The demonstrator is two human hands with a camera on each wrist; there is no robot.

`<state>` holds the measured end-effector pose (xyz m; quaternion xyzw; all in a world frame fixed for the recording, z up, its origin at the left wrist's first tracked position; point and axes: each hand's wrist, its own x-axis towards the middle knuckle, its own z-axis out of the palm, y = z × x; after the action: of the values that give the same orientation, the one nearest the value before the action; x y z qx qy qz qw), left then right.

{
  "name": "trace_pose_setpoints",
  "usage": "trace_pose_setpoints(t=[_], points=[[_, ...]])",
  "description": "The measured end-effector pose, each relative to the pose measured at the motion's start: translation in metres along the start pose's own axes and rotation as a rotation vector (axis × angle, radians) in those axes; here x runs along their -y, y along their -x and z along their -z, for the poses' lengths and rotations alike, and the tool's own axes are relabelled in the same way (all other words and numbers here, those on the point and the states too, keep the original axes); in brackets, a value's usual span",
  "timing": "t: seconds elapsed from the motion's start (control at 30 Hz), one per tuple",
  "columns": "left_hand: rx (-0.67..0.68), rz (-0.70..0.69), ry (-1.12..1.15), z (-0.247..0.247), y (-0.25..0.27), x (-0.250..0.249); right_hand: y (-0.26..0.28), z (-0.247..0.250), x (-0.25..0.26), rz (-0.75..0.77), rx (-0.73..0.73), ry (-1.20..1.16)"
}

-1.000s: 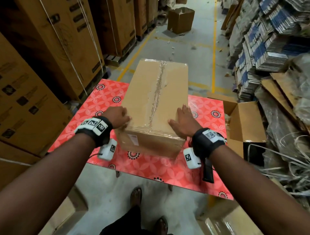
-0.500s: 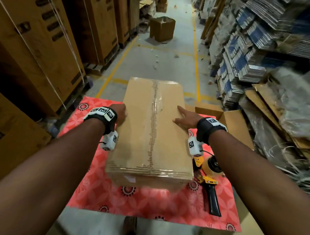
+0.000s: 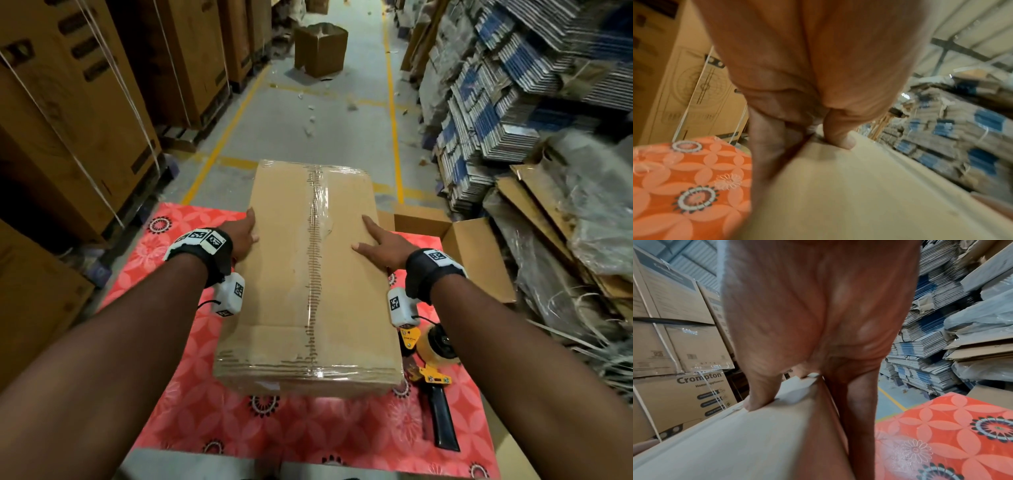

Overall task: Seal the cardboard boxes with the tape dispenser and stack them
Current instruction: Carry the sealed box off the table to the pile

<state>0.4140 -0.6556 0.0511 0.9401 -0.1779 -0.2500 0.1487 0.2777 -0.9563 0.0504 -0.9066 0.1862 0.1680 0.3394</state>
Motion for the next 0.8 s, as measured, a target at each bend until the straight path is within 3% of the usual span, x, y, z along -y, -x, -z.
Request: trace_pose_setpoints(t=[0.23,0.53,0.8], points=[[0.016,-0.027,0.099,-0.002,0.033,-0.006,0.025,-0.008,-0.005,0.021,-0.009,0.013],[-0.044,-0.065,0.103,-0.001,0.111,-0.043,0.102,0.005,-0.021,0.075,-0.075,-0.022],[-0.147,-0.133,-0.164,-0.018,0.168,-0.092,0.192,0.017,-0.055,0.028,-0.133,-0.061]])
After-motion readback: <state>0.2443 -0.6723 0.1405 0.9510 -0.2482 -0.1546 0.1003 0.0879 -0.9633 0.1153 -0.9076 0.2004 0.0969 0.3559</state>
